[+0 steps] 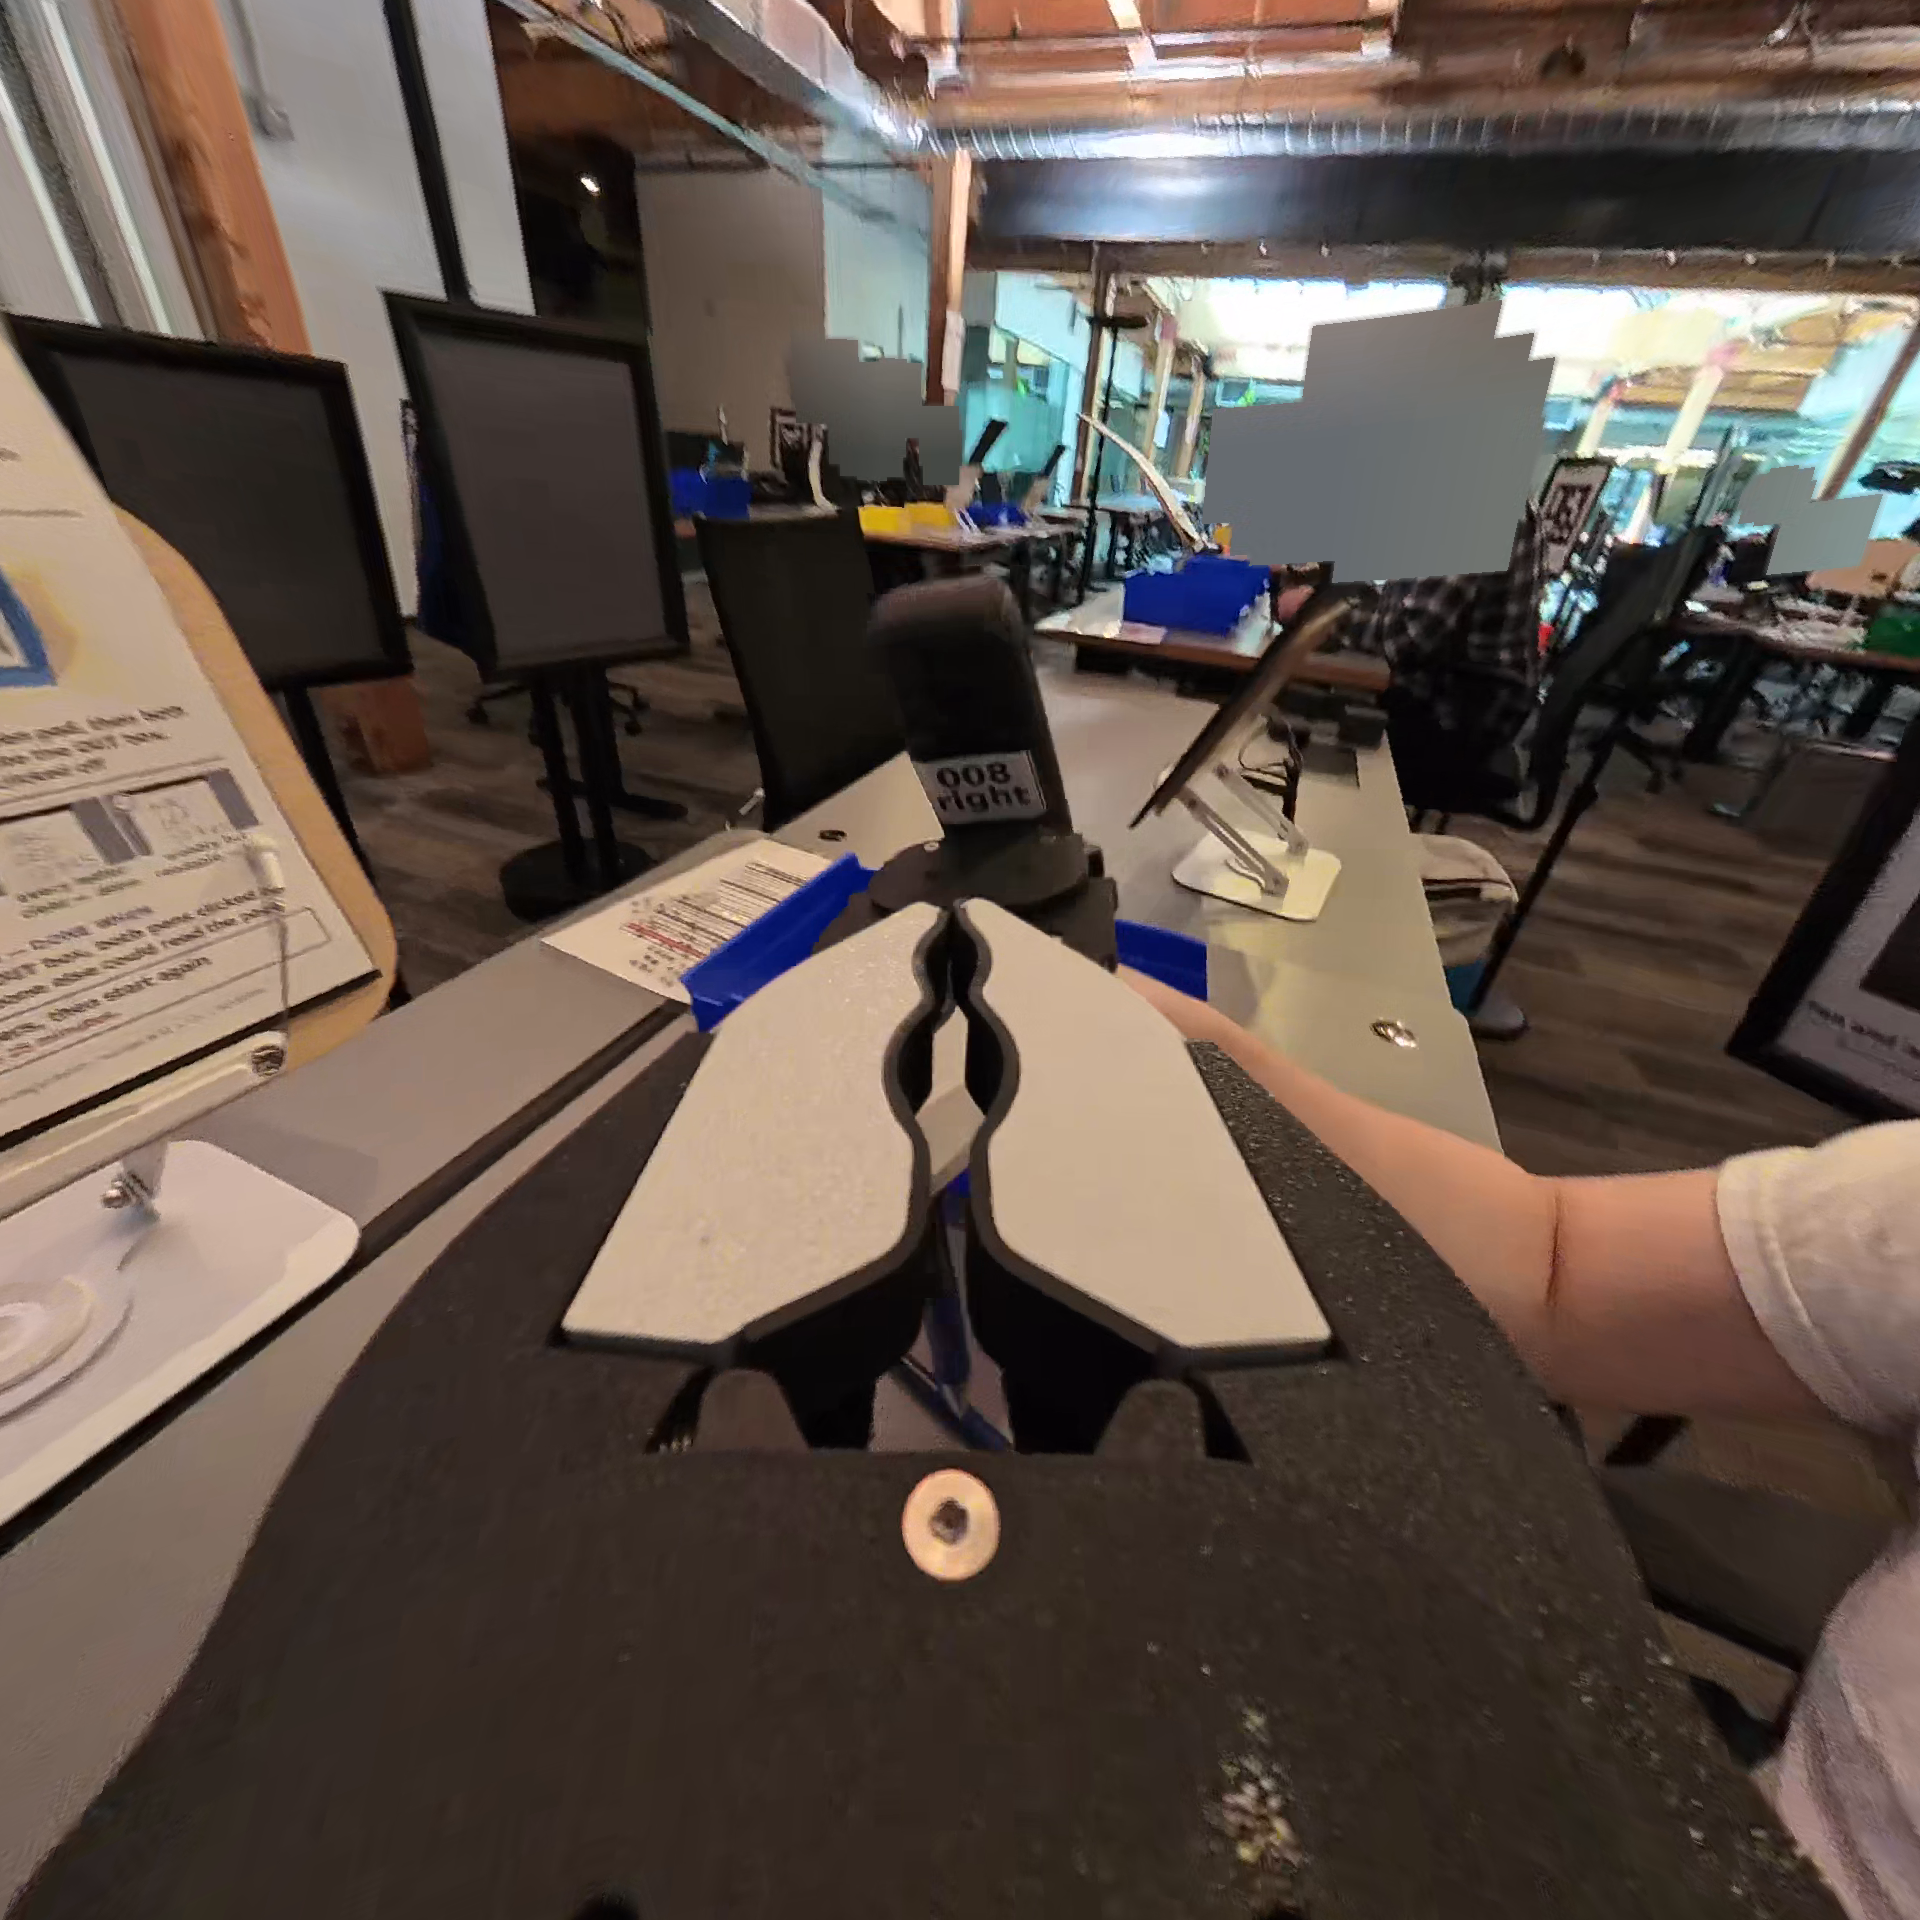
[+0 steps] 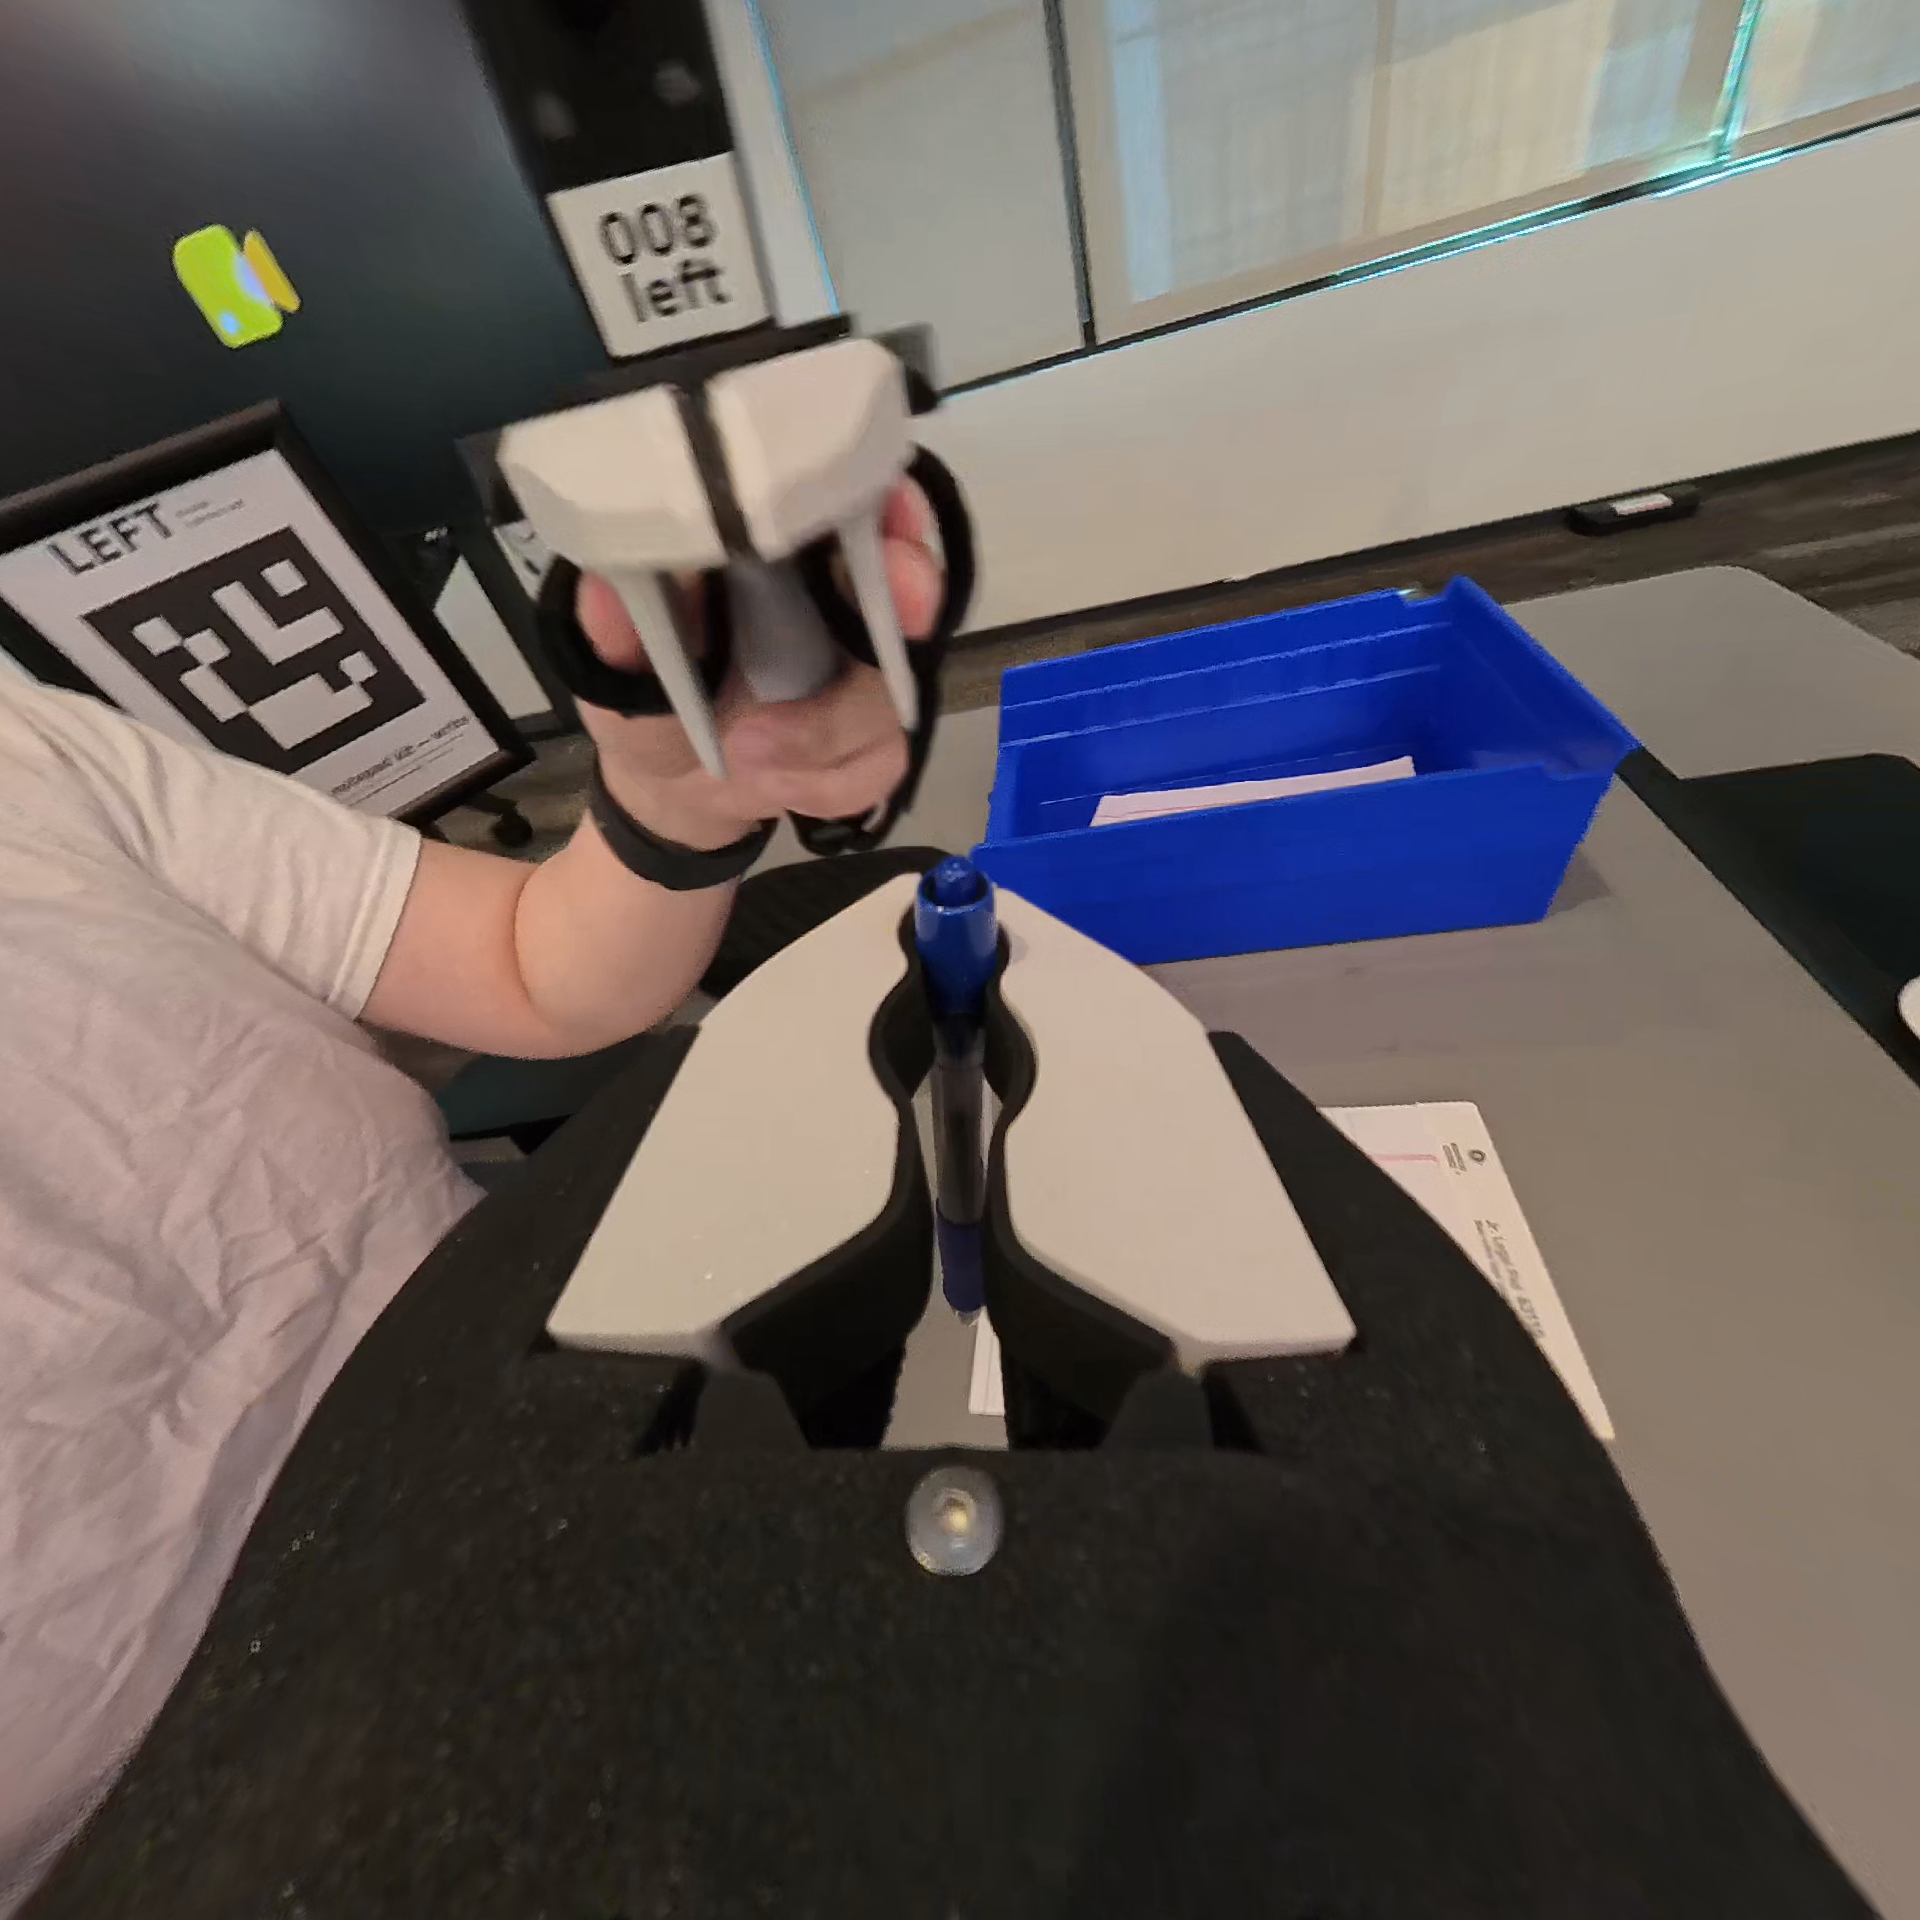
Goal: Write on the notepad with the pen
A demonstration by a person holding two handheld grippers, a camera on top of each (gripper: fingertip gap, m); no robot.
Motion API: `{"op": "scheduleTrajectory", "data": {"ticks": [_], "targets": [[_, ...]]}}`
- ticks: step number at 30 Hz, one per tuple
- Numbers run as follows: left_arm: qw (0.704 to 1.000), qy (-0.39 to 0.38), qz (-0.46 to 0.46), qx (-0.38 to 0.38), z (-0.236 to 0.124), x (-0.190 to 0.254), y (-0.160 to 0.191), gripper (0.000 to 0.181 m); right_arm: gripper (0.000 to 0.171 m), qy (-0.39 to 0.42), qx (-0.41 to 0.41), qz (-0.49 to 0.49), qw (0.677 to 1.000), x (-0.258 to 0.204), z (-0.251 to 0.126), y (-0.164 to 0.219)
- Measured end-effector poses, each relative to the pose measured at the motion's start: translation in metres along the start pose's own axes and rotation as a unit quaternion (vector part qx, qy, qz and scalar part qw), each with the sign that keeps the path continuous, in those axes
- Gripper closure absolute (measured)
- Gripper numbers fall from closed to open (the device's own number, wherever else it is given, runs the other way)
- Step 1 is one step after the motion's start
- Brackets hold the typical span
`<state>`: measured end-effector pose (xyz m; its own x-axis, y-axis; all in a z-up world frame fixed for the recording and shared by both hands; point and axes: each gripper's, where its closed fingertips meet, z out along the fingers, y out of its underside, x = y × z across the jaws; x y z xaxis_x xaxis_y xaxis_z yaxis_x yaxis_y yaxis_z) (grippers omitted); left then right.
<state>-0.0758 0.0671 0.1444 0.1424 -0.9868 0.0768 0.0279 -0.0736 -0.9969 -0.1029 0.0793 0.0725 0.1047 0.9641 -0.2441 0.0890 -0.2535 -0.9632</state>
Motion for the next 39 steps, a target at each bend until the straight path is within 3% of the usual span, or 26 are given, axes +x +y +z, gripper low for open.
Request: {"op": "scheduleTrajectory", "data": {"ticks": [4,9,14,18,21,28,31,39], "targets": [[0.999,-0.05,-0.009,-0.017,-0.029,-0.006,0.009,0.181,0.167,0.036,0.059,0.05,0.996,0.023,-0.013,-0.009],[0.984,-0.135,-0.031,-0.113,-0.071,-0.022,0.079,0.181,0.167,0.028,0.121,0.08,0.989,0.028,-0.028,-0.022],[0.96,-0.15,-0.086,-0.218,-0.099,-0.019,0.165,0.181,0.167,0.061,0.125,-0.003,0.99,0.022,-0.026,-0.03],[0.95,-0.161,-0.053,-0.263,-0.114,-0.007,0.206,0.181,0.167,0.118,0.118,-0.115,0.979,0.011,-0.029,-0.04],[0.947,-0.168,-0.012,-0.273,-0.118,-0.001,0.216,0.181,0.167,0.123,0.104,-0.155,0.975,0.004,-0.026,-0.04],[0.953,-0.121,0.021,-0.276,-0.104,0.017,0.232,0.181,0.167,0.066,0.082,-0.1,0.989,0.007,-0.01,-0.019],[0.944,-0.1,0.036,-0.311,-0.107,0.015,0.241,0.181,0.167,0.091,0.09,-0.116,0.985,0.015,-0.007,-0.017],[0.953,-0.08,0.029,-0.291,-0.099,0.0,0.216,0.181,0.167,0.138,0.049,-0.18,0.973,0.016,-0.004,-0.014]]}}
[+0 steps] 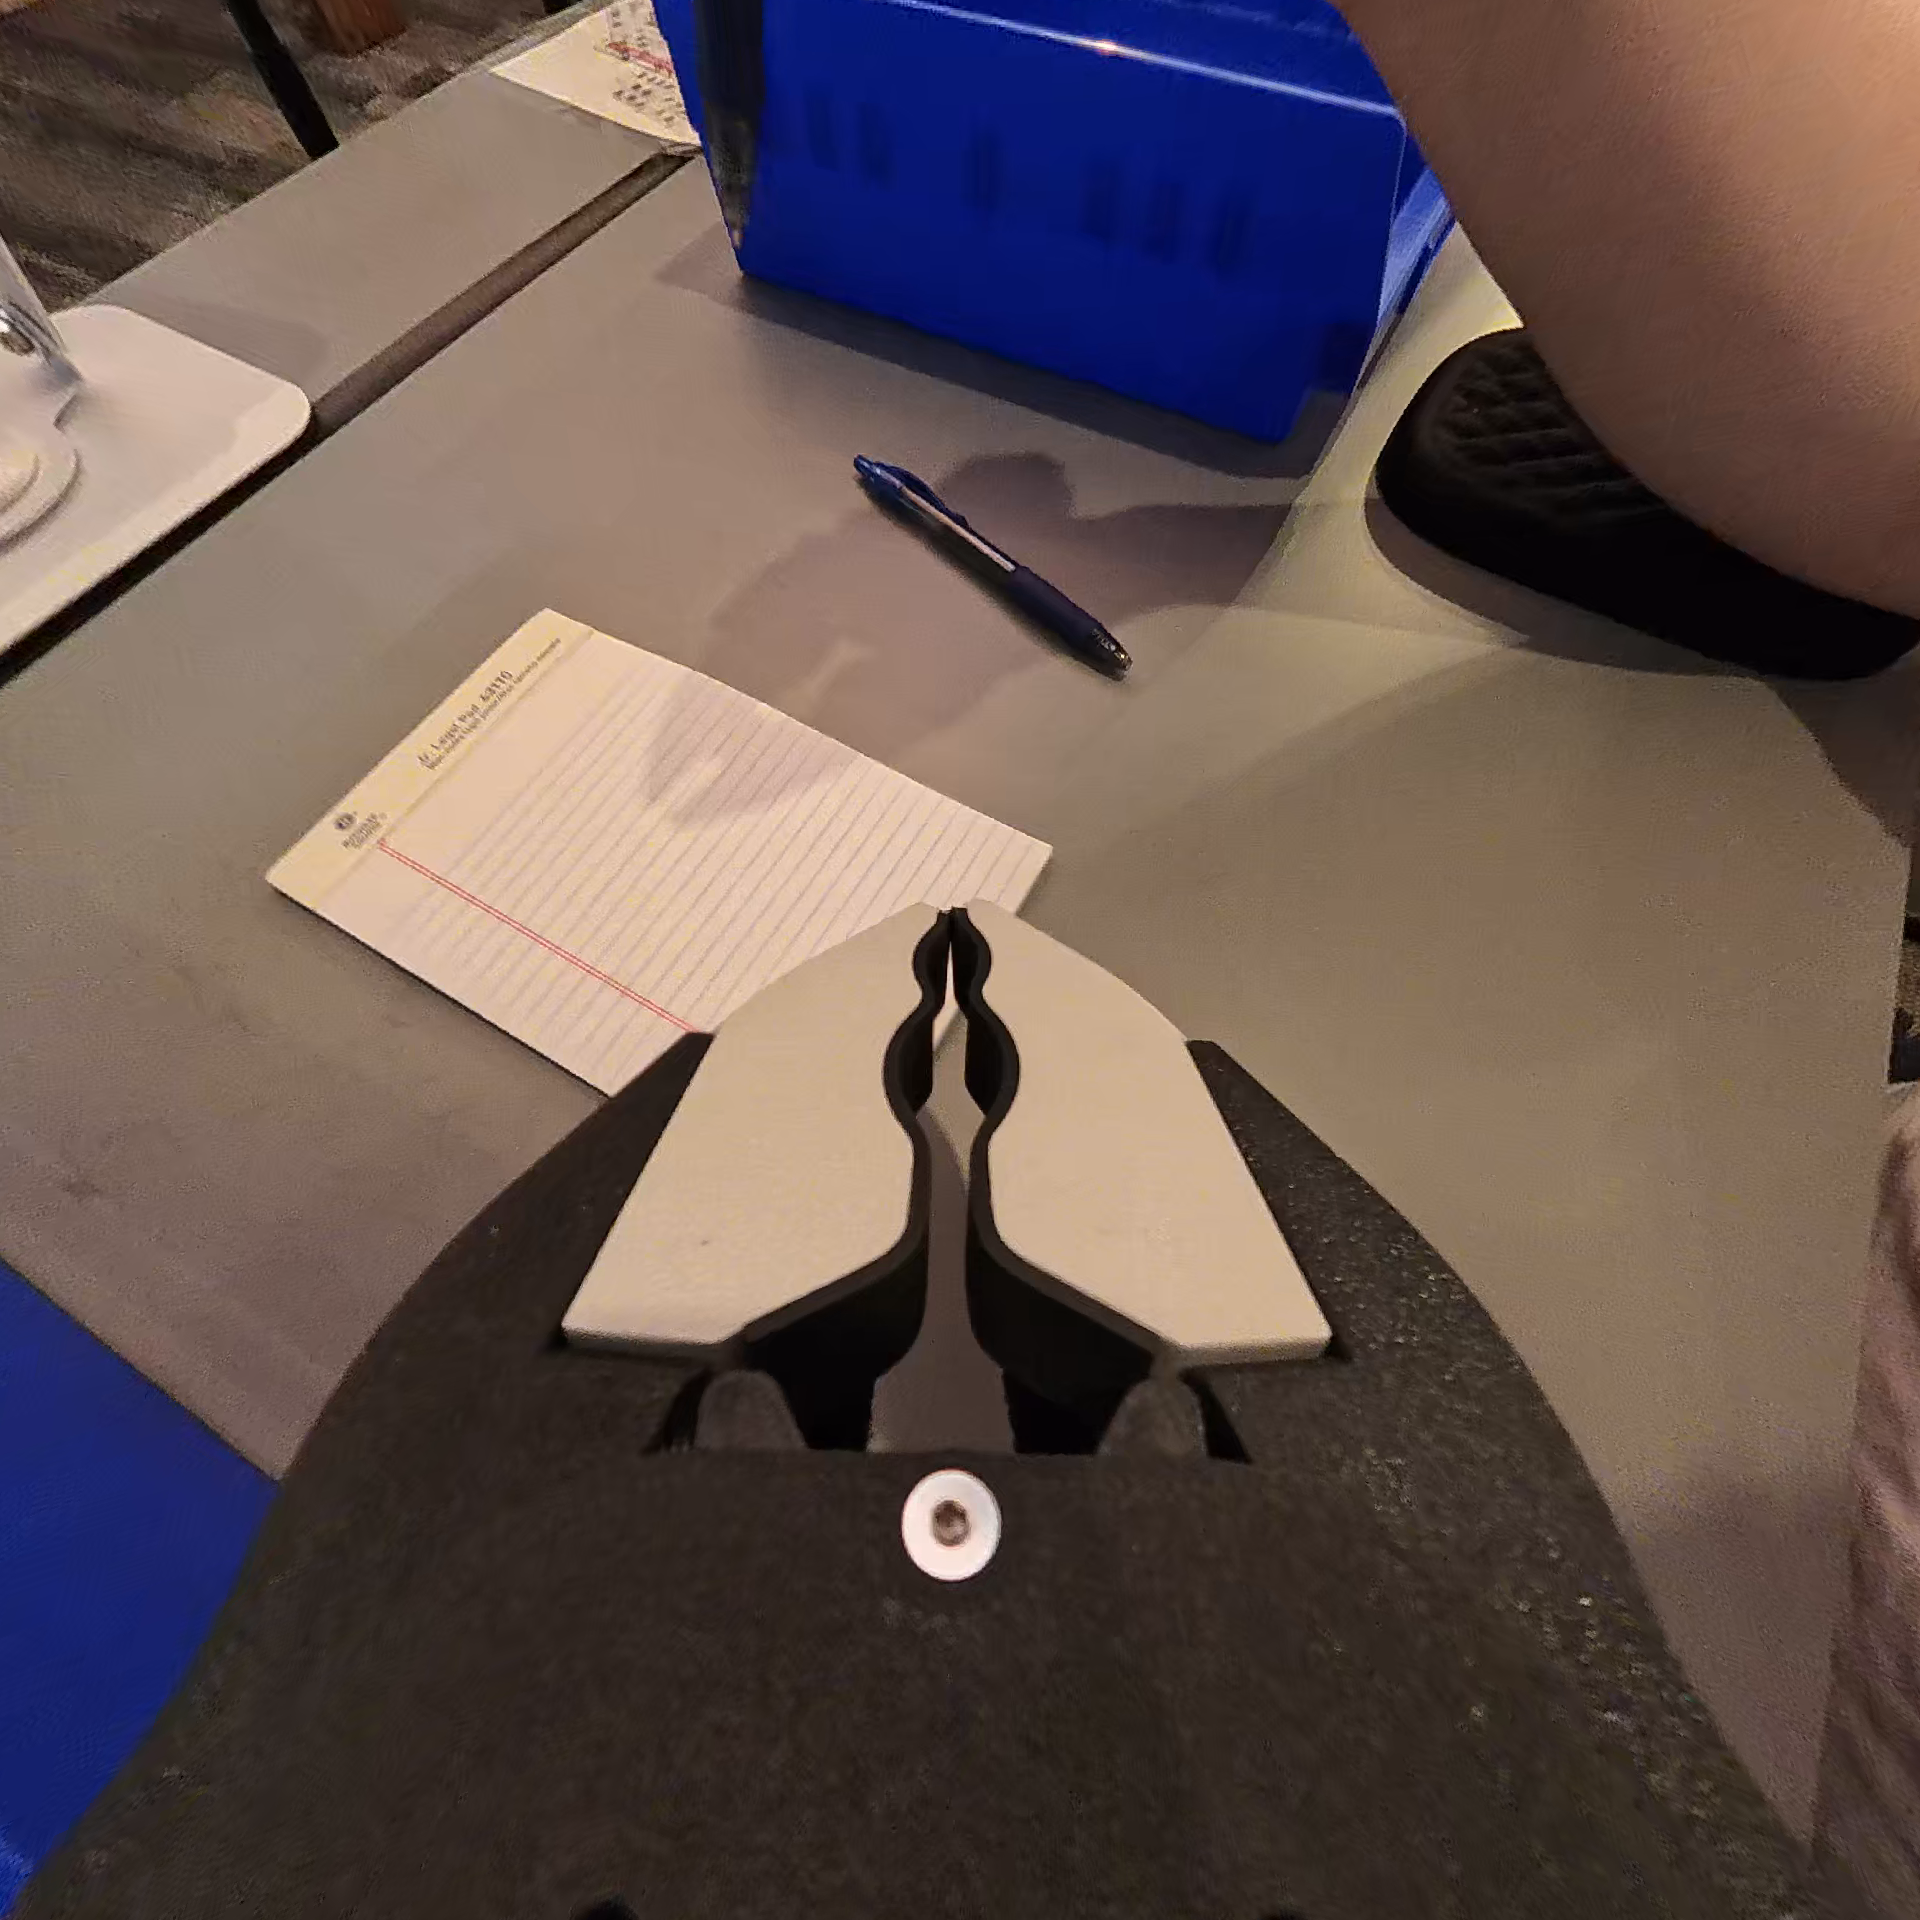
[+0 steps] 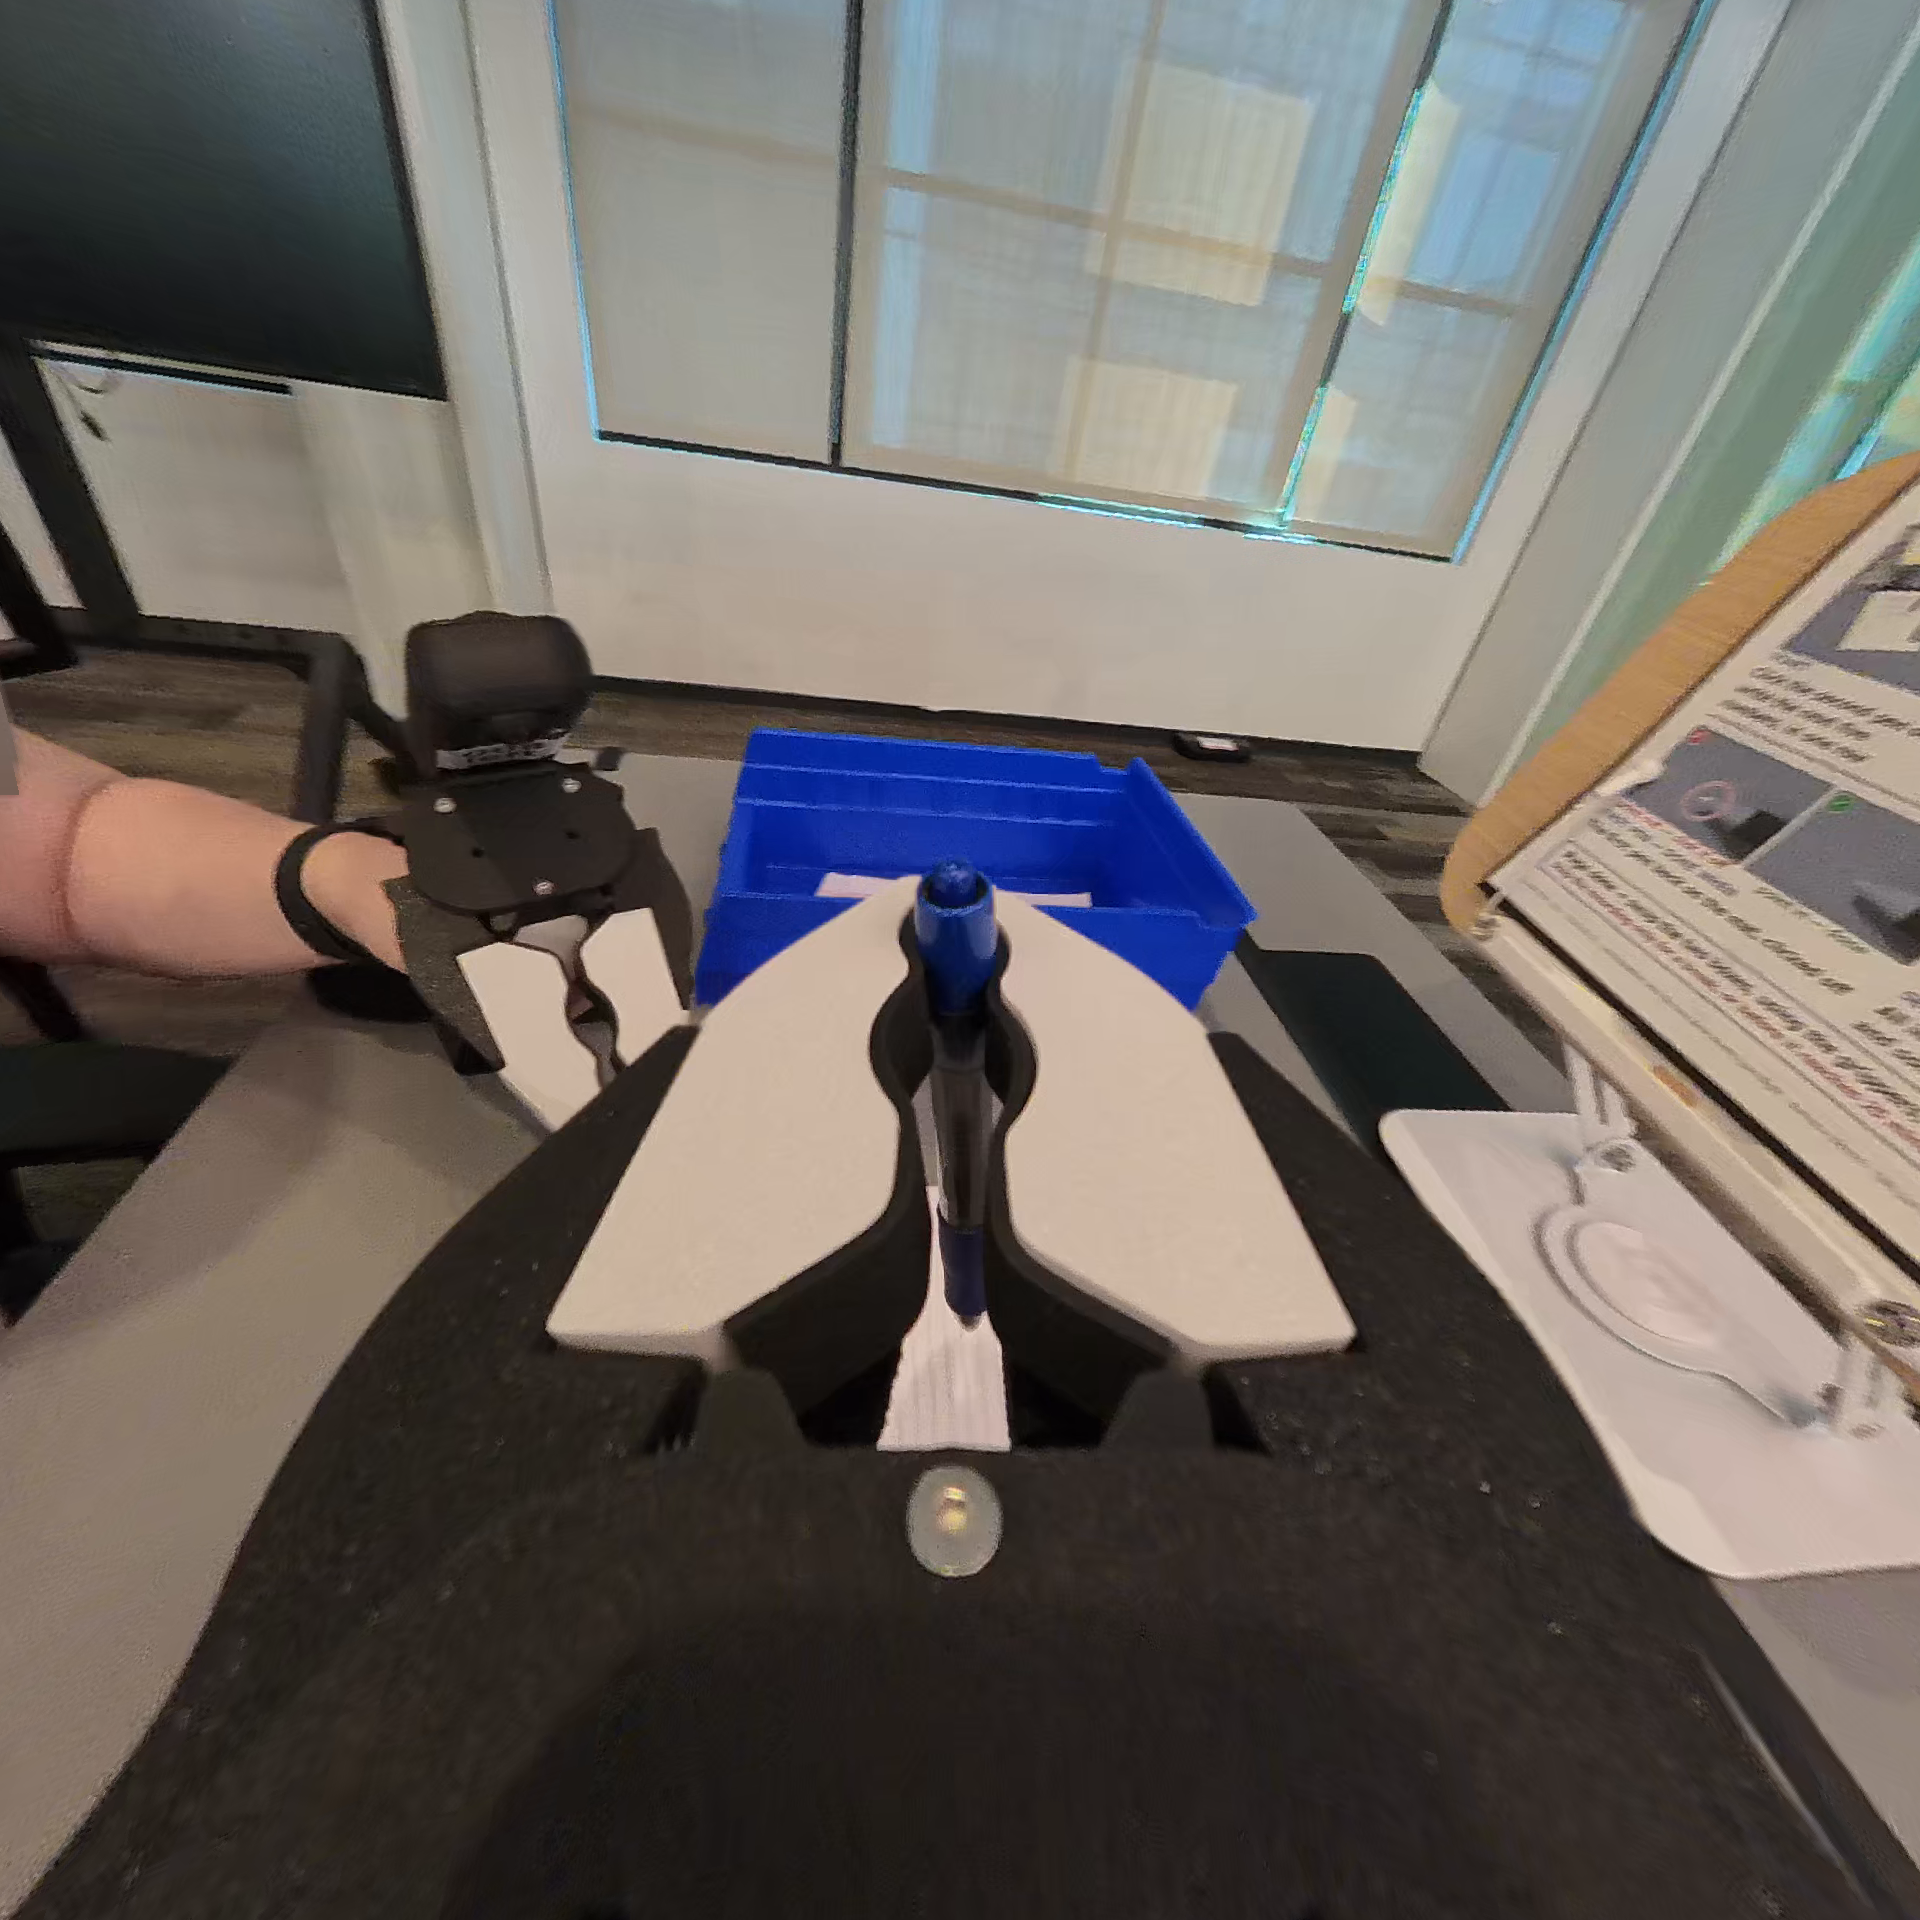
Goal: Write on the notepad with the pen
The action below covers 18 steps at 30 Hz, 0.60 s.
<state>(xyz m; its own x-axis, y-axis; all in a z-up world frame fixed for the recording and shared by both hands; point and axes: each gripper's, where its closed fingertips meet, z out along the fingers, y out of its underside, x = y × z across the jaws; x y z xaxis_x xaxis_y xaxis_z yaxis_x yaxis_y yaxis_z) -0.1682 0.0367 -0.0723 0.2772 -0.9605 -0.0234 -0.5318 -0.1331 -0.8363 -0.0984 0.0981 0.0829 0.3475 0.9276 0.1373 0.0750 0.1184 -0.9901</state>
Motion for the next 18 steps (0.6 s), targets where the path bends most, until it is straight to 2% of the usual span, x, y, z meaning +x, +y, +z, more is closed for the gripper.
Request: {"op": "scheduleTrajectory", "data": {"ticks": [2,4,9,12,15,18], "targets": [[1.0,-0.004,0.019,0.0,-0.001,-0.005,-0.01,0.181,0.167,0.027,0.005,0.0,1.0,0.006,-0.003,-0.008],[0.999,-0.01,0.036,0.032,-0.008,-0.012,-0.038,0.181,0.167,0.036,0.007,0.01,0.999,0.009,-0.006,-0.018],[0.986,-0.002,0.03,0.163,-0.049,-0.029,-0.149,0.181,0.167,0.072,-0.002,0.015,0.997,0.017,-0.013,-0.044],[0.971,0.021,0.013,0.238,-0.078,-0.039,-0.202,0.181,0.167,0.079,-0.01,0.019,0.997,0.02,-0.015,-0.055],[0.959,0.036,-0.008,0.281,-0.104,-0.056,-0.22,0.181,0.167,0.08,-0.027,0.02,0.996,0.02,-0.015,-0.058],[0.958,0.041,-0.031,0.281,-0.124,-0.077,-0.203,0.181,0.167,0.085,-0.026,0.022,0.996,0.021,-0.018,-0.058]]}}
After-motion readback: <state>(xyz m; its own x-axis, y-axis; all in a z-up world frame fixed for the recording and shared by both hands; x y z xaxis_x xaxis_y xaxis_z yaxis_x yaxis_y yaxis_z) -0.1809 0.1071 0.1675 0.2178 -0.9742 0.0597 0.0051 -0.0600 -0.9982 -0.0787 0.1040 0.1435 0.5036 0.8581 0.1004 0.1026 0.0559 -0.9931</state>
